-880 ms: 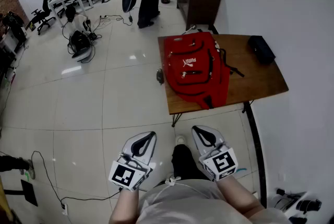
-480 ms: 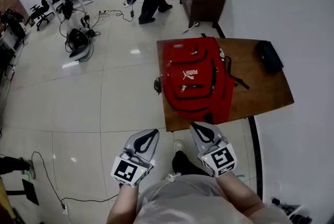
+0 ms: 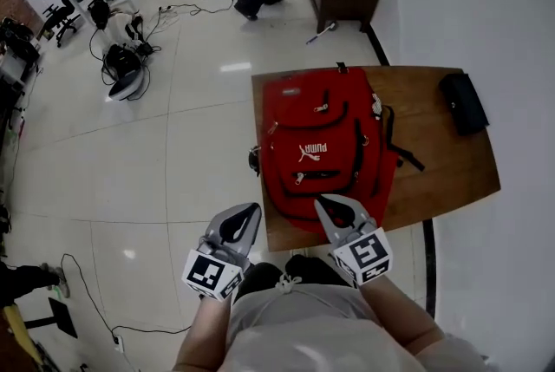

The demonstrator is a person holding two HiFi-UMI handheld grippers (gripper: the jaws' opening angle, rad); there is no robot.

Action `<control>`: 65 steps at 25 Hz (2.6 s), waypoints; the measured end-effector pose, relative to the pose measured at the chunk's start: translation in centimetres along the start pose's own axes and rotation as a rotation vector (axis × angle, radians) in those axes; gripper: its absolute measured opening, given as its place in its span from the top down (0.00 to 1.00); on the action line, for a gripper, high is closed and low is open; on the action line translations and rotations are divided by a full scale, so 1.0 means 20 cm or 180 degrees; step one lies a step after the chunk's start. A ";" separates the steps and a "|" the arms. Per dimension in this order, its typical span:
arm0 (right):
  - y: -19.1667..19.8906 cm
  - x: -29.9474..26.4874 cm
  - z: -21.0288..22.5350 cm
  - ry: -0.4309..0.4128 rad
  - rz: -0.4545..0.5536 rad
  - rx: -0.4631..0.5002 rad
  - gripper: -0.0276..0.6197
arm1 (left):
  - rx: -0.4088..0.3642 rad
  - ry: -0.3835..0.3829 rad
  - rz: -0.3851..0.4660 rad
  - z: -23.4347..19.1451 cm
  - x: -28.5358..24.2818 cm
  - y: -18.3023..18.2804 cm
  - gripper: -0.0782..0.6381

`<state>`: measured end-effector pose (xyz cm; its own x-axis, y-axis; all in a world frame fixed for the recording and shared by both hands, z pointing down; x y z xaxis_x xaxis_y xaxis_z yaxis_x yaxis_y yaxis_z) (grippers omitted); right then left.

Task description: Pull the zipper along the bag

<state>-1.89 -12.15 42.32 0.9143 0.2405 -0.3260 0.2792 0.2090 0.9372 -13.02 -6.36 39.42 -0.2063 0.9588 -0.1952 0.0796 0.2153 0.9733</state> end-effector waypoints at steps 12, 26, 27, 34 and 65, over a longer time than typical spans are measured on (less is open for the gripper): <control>0.13 -0.22 0.21 0.0510 -0.0303 -0.0489 0.95 | -0.0063 0.0521 -0.0410 -0.20 -0.31 0.16 0.88; 0.58 -0.48 0.23 0.0962 -0.0810 -0.1525 0.76 | -0.0249 0.1293 -0.0872 -0.21 -0.62 0.56 0.88; 0.59 -0.49 0.24 0.1002 -0.0816 -0.1573 0.74 | -0.0245 0.1333 -0.0886 -0.21 -0.64 0.58 0.88; 0.63 -0.54 0.27 0.1454 -0.0865 -0.1596 0.76 | -0.0307 0.1633 -0.1012 -0.12 -0.71 0.73 0.88; 0.58 -0.37 0.29 0.0276 -0.0987 -0.1434 0.94 | -0.0354 0.1294 -0.1457 0.05 -0.77 0.83 0.88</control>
<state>-3.70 -16.91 56.23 0.7764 0.1764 -0.6051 0.3609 0.6627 0.6562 -7.55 -17.45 58.45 -0.5520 0.6219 -0.5555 -0.2023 0.5463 0.8128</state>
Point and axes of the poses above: the fingertips, and each gripper's own axes: x backward along the fingers, z to its right, y out of its underside, the point moved 1 cm from there along x, backward along the fingers, and after that the axes turned 10 degrees about -y, right-handed, at the moved point
